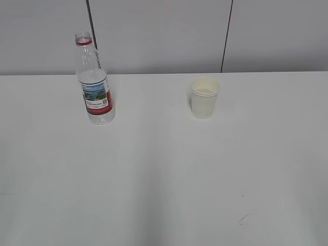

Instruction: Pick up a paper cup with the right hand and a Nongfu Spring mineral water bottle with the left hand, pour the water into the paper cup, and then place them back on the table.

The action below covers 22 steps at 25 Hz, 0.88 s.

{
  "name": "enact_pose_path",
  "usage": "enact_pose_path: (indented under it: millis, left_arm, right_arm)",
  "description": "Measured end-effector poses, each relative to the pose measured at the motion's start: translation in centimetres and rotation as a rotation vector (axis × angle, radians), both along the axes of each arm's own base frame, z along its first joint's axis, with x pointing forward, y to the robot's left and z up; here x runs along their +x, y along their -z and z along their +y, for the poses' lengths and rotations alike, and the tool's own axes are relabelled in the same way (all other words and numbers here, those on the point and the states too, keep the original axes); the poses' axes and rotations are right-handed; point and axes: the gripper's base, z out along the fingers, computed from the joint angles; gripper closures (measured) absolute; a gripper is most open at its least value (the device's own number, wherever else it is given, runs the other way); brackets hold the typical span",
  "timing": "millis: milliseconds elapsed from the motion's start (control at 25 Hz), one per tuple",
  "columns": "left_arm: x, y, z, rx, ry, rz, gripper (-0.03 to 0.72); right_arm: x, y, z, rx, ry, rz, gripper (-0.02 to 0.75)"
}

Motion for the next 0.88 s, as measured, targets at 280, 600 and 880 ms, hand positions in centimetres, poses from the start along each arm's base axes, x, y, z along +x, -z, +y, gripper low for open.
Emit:
enact_pose_path:
  millis: [280,600,880]
  left_arm:
    - [0.0,0.0,0.0,0.0,0.0,0.0,0.222]
    - [0.0,0.0,0.0,0.0,0.0,0.0,0.222]
    - [0.0,0.0,0.0,0.0,0.0,0.0,0.222]
  right_arm:
    - [0.0,0.0,0.0,0.0,0.0,0.0,0.155]
    - [0.0,0.0,0.0,0.0,0.0,0.0,0.155]
    - [0.0,0.0,0.0,0.0,0.0,0.0,0.155]
